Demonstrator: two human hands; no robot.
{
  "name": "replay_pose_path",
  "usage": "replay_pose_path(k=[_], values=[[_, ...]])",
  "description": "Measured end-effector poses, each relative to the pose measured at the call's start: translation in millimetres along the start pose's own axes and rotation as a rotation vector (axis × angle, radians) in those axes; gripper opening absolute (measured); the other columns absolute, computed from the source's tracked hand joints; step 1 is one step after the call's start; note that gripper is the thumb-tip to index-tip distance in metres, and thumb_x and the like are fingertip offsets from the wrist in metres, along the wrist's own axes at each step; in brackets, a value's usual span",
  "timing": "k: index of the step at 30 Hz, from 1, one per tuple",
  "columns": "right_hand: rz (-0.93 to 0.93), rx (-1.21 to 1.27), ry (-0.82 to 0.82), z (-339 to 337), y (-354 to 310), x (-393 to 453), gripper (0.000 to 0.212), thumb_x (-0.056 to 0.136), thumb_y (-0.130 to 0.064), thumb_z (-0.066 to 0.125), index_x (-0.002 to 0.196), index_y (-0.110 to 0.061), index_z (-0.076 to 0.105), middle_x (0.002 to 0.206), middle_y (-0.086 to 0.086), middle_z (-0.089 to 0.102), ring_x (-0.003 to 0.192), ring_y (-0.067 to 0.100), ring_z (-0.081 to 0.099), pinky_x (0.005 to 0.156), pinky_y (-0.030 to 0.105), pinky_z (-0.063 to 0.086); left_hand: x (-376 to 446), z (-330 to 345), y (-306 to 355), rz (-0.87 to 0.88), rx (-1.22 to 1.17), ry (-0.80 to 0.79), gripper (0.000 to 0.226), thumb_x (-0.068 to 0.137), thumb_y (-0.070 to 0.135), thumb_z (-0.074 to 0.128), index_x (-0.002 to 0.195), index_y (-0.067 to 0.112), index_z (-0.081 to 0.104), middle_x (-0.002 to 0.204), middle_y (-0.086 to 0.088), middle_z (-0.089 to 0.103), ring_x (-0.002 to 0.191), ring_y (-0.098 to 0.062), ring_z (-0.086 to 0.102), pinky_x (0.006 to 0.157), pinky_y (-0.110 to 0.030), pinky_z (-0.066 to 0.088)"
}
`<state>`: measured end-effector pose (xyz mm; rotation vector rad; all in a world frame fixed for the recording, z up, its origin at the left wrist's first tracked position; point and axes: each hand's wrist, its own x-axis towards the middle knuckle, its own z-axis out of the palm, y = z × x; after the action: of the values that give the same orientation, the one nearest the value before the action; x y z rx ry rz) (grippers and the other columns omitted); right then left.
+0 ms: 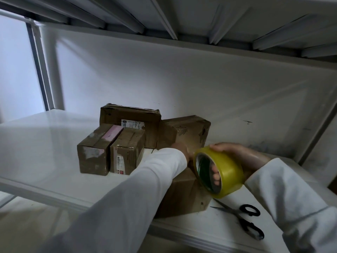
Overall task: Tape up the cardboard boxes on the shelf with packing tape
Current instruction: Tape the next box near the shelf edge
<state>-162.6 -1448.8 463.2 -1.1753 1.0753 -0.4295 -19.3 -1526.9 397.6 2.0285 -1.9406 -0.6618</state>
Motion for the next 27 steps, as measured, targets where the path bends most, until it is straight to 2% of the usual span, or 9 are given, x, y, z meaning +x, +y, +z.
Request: replay_pose_path(k=[3, 5, 7, 12, 14, 17, 21, 23, 27], values=[[0.064, -0.04, 0.012, -2, 5, -6, 0.047, 0.075, -0.039, 0.051, 0.055, -0.001, 0.069, 0.056, 0.012, 0.061, 0.046, 0.022, 0.061, 0.05, 0.025, 0.055, 1, 0, 0, 0.019, -0.026, -0.005, 0.031, 0.097, 0.026, 0.049, 0.118, 0.006, 0.059, 0.116, -0.011, 0.06, 0.108, -0.027, 0.057, 0.089, -0.029, 0.043], [0.085, -0.014, 0.01, -1, 13, -8, 0.046, 0.079, -0.039, 0.052, 0.063, 0.001, 0.069, 0.058, 0.013, 0.061, 0.047, 0.023, 0.061, 0.051, 0.026, 0.055, 5, 3, -2, 0.005, -0.054, -0.023, 0.042, 0.093, 0.042, 0.054, 0.117, 0.009, 0.06, 0.117, -0.009, 0.061, 0.108, -0.027, 0.057, 0.087, -0.031, 0.043], [0.107, -0.003, 0.034, -1, 18, -11, 0.042, 0.074, -0.037, 0.054, 0.075, 0.003, 0.065, 0.059, 0.015, 0.061, 0.047, 0.024, 0.06, 0.051, 0.027, 0.055, 10, 5, -4, 0.001, -0.068, -0.026, 0.048, 0.091, 0.05, 0.054, 0.116, 0.009, 0.061, 0.116, -0.008, 0.062, 0.107, -0.026, 0.058, 0.083, -0.03, 0.041], [0.171, 0.007, 0.018, 2, 43, -10, 0.051, 0.069, -0.039, 0.058, 0.096, 0.003, 0.061, 0.063, 0.015, 0.063, 0.052, 0.026, 0.063, 0.055, 0.029, 0.055, 14, 6, -6, 0.012, -0.051, -0.011, 0.049, 0.093, 0.049, 0.051, 0.117, 0.008, 0.06, 0.117, -0.01, 0.062, 0.106, -0.027, 0.058, 0.081, -0.029, 0.04], [0.169, 0.035, 0.023, 0, 52, -9, 0.049, 0.07, -0.039, 0.057, 0.094, 0.003, 0.06, 0.062, 0.016, 0.063, 0.052, 0.027, 0.063, 0.057, 0.029, 0.054, 16, 6, -4, 0.006, -0.049, -0.016, 0.05, 0.093, 0.049, 0.051, 0.119, 0.008, 0.058, 0.119, -0.01, 0.061, 0.107, -0.027, 0.058, 0.082, -0.029, 0.041], [0.163, 0.081, 0.064, 5, 58, -10, 0.043, 0.065, -0.034, 0.061, 0.085, 0.004, 0.061, 0.059, 0.018, 0.061, 0.046, 0.027, 0.06, 0.049, 0.026, 0.053, 17, 7, -2, -0.015, -0.032, -0.029, 0.055, 0.093, 0.05, 0.05, 0.129, 0.009, 0.051, 0.129, -0.01, 0.056, 0.115, -0.028, 0.054, 0.092, -0.032, 0.042], [0.107, 0.053, 0.103, 7, 69, -8, 0.03, 0.073, -0.026, 0.064, 0.081, 0.002, 0.06, 0.056, 0.017, 0.059, 0.043, 0.025, 0.058, 0.047, 0.025, 0.051, 24, 4, 2, -0.044, 0.116, -0.118, 0.073, 0.092, 0.061, 0.04, 0.145, 0.01, 0.034, 0.148, -0.012, 0.037, 0.133, -0.032, 0.038, 0.111, -0.039, 0.031], [0.092, 0.014, 0.038, 6, 80, -2, 0.034, 0.064, -0.025, 0.068, 0.084, 0.001, 0.06, 0.059, 0.018, 0.062, 0.049, 0.027, 0.062, 0.053, 0.027, 0.051, 25, 5, 4, -0.043, 0.179, -0.167, 0.084, 0.087, 0.071, 0.037, 0.148, 0.013, 0.03, 0.151, -0.011, 0.032, 0.137, -0.033, 0.033, 0.114, -0.042, 0.027], [0.066, 0.051, -0.062, 1, 103, 10, 0.06, 0.04, -0.027, 0.081, 0.086, 0.006, 0.061, 0.07, 0.023, 0.065, 0.062, 0.032, 0.066, 0.063, 0.032, 0.053, 27, 13, 1, -0.006, 0.178, -0.195, 0.097, 0.076, 0.082, 0.039, 0.146, 0.016, 0.031, 0.149, -0.01, 0.035, 0.135, -0.033, 0.035, 0.112, -0.045, 0.029]])
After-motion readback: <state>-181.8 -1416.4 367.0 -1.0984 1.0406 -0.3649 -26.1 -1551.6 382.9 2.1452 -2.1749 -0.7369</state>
